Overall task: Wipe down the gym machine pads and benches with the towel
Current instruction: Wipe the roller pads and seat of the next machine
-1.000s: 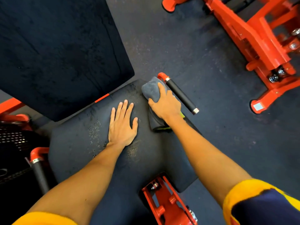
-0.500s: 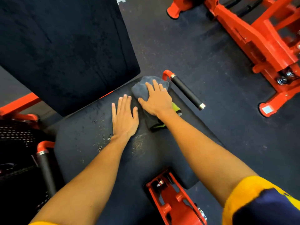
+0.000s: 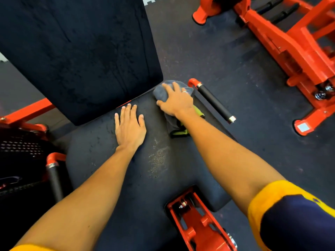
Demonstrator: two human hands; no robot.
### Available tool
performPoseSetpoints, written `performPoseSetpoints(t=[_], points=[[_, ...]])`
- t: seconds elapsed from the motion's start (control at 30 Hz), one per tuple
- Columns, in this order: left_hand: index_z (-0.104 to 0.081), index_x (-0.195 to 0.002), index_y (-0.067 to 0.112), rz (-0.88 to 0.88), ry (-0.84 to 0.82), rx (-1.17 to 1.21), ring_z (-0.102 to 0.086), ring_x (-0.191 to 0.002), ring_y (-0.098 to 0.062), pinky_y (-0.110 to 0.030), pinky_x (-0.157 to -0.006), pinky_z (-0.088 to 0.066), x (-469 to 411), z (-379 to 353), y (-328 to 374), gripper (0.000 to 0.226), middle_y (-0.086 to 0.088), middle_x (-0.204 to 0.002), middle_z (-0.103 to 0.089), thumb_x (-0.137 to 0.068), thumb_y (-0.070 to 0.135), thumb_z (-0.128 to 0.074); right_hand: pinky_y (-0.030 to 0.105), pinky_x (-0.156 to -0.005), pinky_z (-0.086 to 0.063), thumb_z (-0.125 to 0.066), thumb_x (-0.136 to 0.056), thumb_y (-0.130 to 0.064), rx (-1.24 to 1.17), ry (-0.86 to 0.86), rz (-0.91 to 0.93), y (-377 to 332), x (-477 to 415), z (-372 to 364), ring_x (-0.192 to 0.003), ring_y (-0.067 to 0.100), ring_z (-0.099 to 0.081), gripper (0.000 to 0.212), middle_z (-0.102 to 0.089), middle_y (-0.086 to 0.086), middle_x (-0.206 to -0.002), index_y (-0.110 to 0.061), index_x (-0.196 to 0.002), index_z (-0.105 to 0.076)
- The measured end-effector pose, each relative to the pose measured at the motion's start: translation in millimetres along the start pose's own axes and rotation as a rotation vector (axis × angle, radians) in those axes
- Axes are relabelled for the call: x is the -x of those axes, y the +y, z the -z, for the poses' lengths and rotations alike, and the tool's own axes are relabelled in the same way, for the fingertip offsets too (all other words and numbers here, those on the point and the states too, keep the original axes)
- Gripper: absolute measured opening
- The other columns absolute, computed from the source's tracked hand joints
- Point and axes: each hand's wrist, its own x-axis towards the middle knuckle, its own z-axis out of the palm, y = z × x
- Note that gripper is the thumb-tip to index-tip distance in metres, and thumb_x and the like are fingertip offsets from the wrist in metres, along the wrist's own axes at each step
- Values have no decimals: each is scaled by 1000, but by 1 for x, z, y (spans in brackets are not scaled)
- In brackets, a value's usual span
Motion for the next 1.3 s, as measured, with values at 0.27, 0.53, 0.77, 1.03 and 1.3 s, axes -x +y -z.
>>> performPoseSetpoints(t=[0.27, 0.53, 0.77, 1.03, 1.3], points=[[-24, -162, 20, 34, 13, -80, -9, -158, -21, -48, -128, -4, -5, -10, -2, 61, -2, -170, -18, -107, 45, -25, 50, -121, -27, -56, -98, -55, -20, 51, 91, 35, 45, -14, -155, 35, -22, 75, -16, 6, -172, -35, -163, -24], [-30, -159, 19, 34, 53, -113, -15, -156, -22, -49, -127, -9, -5, -14, -4, 63, -2, -168, -24, -102, 44, -19, 50, -115, -33, -56, -87, -63, 68, -51, 173, -55, -38, -11, -142, 37, -40, 71, -40, 6, -159, -31, -150, -47], [-30, -160, 22, 39, 46, -117, -15, -157, -21, -48, -128, -9, -5, -13, -3, 61, -1, -168, -23, -103, 43, -21, 49, -104, -41, -57, -92, -59, 56, -90, 144, -19, -65, 17, -132, 41, -50, 62, -48, 8, -147, -26, -145, -51], [-33, -157, 18, 33, 58, -112, -18, -156, -22, -50, -127, -12, -5, -14, -4, 59, -4, -167, -28, -103, 37, -20, 47, -111, -37, -54, -90, -57, 111, -101, 264, -68, -36, -5, -136, 40, -46, 67, -44, 9, -152, -24, -148, -48], [-30, -160, 23, 41, 42, -108, -13, -157, -19, -47, -128, -8, -7, -13, -4, 61, 0, -169, -22, -103, 37, -12, 50, -111, -36, -52, -95, -51, 96, -6, 133, -34, -47, -7, -140, 39, -42, 64, -41, 9, -155, -26, -153, -41]])
